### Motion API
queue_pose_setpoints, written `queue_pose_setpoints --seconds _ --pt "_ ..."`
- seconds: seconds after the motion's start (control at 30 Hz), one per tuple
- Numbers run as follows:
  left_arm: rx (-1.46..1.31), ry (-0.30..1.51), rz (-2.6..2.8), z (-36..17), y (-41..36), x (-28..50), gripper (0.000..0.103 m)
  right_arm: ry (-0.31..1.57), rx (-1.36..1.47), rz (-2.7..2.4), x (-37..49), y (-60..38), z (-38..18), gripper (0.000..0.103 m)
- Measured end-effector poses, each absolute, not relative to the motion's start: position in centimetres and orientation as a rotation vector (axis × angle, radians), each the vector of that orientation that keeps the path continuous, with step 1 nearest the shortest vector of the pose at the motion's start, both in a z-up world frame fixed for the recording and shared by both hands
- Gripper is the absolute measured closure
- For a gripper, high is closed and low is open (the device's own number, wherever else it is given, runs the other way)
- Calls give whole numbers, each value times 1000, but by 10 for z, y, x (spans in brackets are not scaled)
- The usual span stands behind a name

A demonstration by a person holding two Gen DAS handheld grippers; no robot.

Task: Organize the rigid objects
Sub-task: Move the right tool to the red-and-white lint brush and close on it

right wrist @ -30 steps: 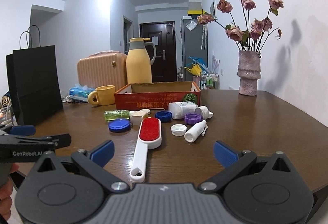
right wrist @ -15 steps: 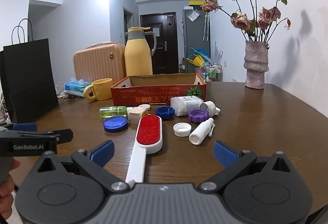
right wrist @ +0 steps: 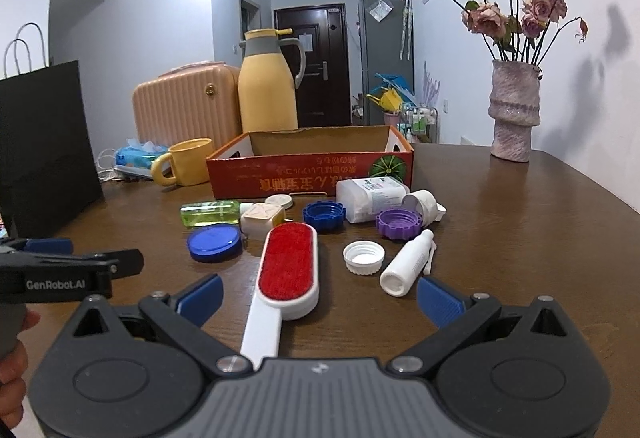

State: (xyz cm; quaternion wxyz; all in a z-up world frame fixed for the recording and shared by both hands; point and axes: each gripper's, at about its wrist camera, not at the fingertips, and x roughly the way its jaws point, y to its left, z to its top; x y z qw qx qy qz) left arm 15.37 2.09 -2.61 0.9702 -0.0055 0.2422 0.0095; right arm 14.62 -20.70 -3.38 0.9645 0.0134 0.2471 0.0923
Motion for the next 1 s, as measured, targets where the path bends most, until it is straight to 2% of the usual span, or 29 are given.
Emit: queue_pose_setpoints --seconds 0.73,0.9,1.0 --pt "-25 590 66 -41 46 223 0 659 -14 259 236 -171 -63 1" --pt "-30 612 64 -47 50 231 0 712 -33 253 250 -164 -74 9" --pt "-37 617 60 -49 53 233 0 731 -39 260 255 -161 -78 18"
